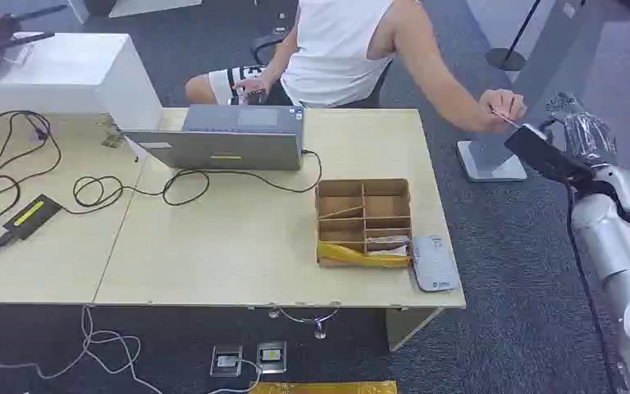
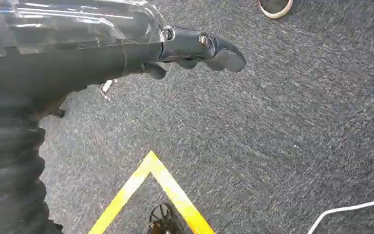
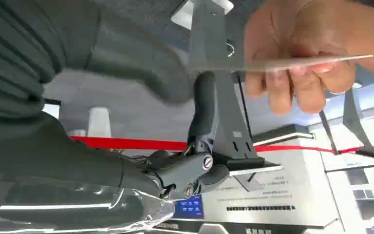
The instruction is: Pass the card to the sensor for recognition and then transmit it.
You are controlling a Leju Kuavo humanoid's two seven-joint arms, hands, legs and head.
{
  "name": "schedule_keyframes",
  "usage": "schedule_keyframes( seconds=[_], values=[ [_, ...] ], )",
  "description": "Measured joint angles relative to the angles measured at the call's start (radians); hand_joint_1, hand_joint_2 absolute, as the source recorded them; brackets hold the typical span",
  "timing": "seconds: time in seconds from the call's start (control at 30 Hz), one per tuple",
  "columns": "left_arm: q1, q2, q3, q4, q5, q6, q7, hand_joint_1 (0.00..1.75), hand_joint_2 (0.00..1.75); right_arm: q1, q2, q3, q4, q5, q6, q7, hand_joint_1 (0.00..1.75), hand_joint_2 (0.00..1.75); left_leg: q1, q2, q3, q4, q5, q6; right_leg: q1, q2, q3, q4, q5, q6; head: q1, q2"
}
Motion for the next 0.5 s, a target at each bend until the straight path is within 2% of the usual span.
schedule_keyframes(
  seconds=[0.5],
  values=[
    [0.001, 0.000, 0.000, 0.000, -0.003, -0.008, 0.000, 0.00, 1.75, 0.000, 0.013, 0.015, 0.006, 0.000, 0.001, -0.015, 0.00, 1.75, 0.000, 0.000, 0.000, 0.000, 0.000, 0.000, 0.000, 0.001, 0.000, 0.000, 0.000, 0.000, 0.000, 0.000]
  ],
)
